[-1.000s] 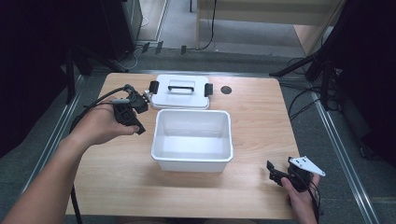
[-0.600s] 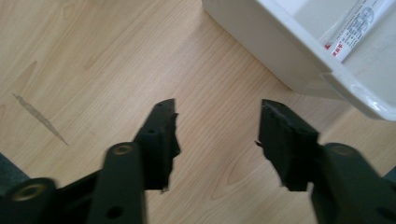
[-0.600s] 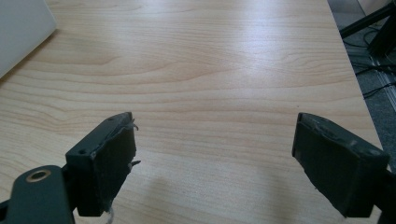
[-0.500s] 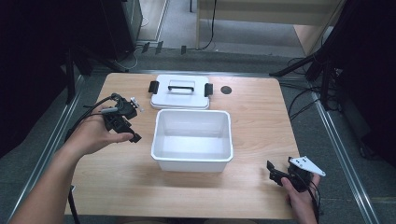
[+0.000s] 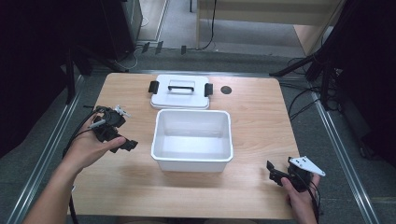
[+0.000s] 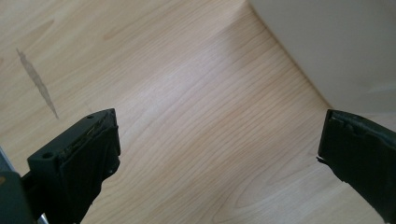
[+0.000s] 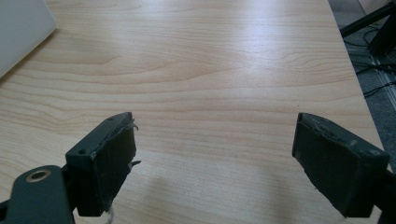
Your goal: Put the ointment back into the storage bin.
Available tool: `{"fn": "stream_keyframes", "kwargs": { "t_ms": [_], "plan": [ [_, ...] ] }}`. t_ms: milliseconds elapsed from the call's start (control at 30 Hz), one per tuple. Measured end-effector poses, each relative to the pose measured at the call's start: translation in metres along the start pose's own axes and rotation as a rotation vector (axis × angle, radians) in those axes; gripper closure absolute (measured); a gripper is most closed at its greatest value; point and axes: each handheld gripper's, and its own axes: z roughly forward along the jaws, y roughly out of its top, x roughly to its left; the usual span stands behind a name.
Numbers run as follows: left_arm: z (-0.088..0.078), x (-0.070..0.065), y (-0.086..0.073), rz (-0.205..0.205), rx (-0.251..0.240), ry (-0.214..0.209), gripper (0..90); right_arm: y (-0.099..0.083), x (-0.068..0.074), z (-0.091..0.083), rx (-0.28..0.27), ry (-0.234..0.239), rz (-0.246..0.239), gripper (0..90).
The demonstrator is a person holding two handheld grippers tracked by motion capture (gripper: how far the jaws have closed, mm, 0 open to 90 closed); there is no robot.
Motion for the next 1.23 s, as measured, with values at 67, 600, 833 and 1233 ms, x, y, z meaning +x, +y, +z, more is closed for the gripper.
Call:
{"fn": "stream_keyframes", "kwargs": {
  "t_ms": [67,600,833,1233],
  "plan": [
    [0.005,0.000,-0.006,-0.015,-0.001,0.010,0.0,0.000,0.000,0.000,0.000,-0.002,0.000,13.6],
    [0.044,0.012,-0.087,-0.234,-0.345,0.087,0.0,0.000,0.001,0.000,-0.004,-0.007,-0.003,13.7],
    [0.066,0.018,-0.135,-0.354,-0.535,0.146,0.0,0.000,0.001,0.000,0.001,-0.011,0.000,13.6],
    [0.071,0.016,-0.152,-0.404,-0.625,0.155,0.0,0.000,0.002,0.000,0.001,-0.020,-0.001,13.6]
  ]
}}
